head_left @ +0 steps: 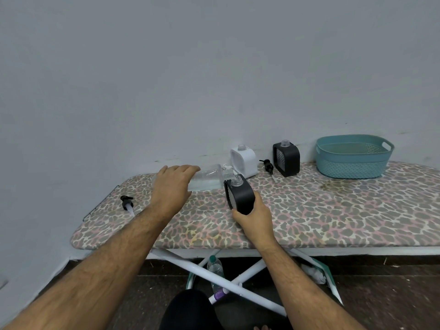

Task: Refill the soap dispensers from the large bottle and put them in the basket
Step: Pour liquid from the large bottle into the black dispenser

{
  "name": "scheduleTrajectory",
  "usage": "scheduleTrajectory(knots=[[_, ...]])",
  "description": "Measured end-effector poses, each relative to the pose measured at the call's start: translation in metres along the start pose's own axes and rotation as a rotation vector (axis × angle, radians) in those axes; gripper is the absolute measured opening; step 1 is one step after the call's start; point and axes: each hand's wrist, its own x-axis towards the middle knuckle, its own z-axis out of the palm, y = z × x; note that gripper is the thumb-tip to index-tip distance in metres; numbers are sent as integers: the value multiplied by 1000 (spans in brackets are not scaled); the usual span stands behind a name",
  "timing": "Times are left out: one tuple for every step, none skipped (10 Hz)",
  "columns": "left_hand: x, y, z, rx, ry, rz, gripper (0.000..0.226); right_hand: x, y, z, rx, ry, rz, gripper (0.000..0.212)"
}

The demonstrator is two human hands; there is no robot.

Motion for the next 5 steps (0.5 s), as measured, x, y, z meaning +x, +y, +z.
scheduleTrajectory(knots=[[0,0,0,1,3,2,67,1,1,1,0,0,4,54],[1,0,0,-2,4,2,66,0,-1,0,-8,-1,0,54],[1,-1,0,-2,2,3,65,-1,-3,-1,-5,-2,1,56],[1,0,0,-4,9,1,65,-1,-4,-1,2,-5,5,56],[2,0,-1,1,7,-2,65,-2,-5,-2,0,-4,2,55]])
